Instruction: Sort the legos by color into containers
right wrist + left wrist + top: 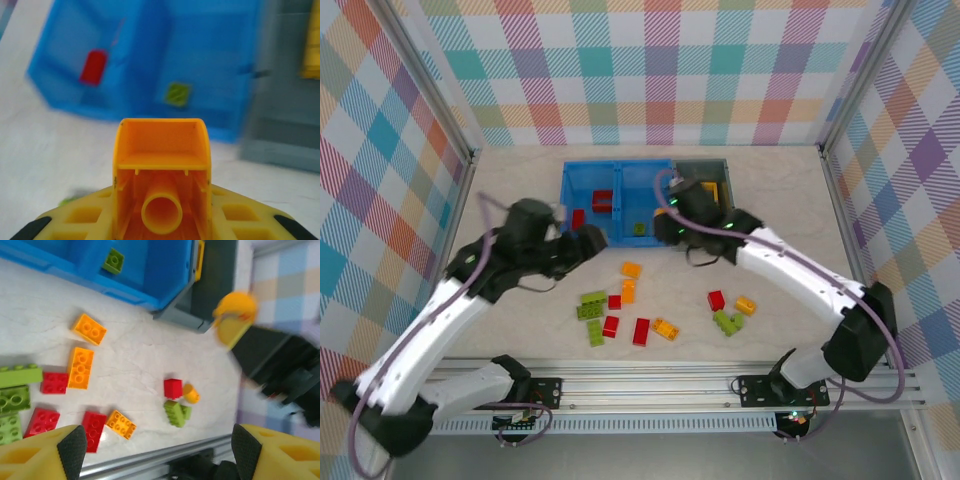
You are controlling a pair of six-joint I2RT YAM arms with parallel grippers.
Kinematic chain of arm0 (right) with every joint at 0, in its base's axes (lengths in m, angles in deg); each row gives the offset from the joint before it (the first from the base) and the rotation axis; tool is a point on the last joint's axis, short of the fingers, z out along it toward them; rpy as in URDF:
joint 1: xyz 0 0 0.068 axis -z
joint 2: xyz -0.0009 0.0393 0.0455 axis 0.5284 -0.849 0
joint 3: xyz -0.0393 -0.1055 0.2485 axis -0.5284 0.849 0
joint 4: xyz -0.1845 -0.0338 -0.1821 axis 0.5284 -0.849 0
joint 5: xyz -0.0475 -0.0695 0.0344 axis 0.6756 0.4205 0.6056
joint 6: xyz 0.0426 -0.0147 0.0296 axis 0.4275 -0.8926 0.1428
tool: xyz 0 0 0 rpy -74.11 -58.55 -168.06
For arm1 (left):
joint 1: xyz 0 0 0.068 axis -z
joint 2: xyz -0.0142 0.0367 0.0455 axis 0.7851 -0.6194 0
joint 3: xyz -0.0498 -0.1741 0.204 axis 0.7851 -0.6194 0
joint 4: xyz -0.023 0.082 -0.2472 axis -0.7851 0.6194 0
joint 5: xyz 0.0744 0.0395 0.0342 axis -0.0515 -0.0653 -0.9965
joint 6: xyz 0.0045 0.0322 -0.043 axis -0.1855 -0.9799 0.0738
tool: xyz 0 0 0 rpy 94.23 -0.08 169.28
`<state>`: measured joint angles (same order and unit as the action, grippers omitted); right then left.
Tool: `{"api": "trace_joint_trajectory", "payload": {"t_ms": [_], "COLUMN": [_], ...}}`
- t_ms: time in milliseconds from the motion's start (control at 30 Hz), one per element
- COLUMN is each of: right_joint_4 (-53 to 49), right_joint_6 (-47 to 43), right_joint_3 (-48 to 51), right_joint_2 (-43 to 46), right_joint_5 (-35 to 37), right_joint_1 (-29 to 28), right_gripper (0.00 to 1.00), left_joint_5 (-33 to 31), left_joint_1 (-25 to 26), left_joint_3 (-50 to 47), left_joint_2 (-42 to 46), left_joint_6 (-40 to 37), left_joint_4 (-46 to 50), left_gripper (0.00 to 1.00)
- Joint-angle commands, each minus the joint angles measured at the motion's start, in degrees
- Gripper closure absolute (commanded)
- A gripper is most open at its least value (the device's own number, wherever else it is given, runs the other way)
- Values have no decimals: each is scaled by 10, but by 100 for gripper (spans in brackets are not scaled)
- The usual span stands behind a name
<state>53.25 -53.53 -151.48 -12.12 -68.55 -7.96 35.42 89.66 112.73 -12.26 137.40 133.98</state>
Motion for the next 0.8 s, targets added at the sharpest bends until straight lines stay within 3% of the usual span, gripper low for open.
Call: {"api": "trace_joint_trajectory", "payload": {"t_ms": [0,133,300,467,767], "right_joint_4": [-23,-37,-56,-79,-145], "right_joint_6": [3,-23,-53,-69,-79], "right_joint_3": [5,-54,-151,-247,-409], "right_joint_2": [-8,-82,-199,-307,-461], "right_joint_5": [-54,-106,-148,-187,-197], "right_joint_1": [70,152,210,233,235], "right_gripper": [65,65,65,65,64], "left_joint_5": [-89,-165,-241,-257,-261], "left_joint_1": [87,157,213,228,231], "left_joint_3": [62,86,143,142,126], "left_joint_2": [-80,-168,-253,-280,-270], "left_joint_6": [-43,-40,-54,-52,-60], "left_joint_4": [-66,-141,-156,-168,-155], "left_gripper": [22,23,23,23,24]}}
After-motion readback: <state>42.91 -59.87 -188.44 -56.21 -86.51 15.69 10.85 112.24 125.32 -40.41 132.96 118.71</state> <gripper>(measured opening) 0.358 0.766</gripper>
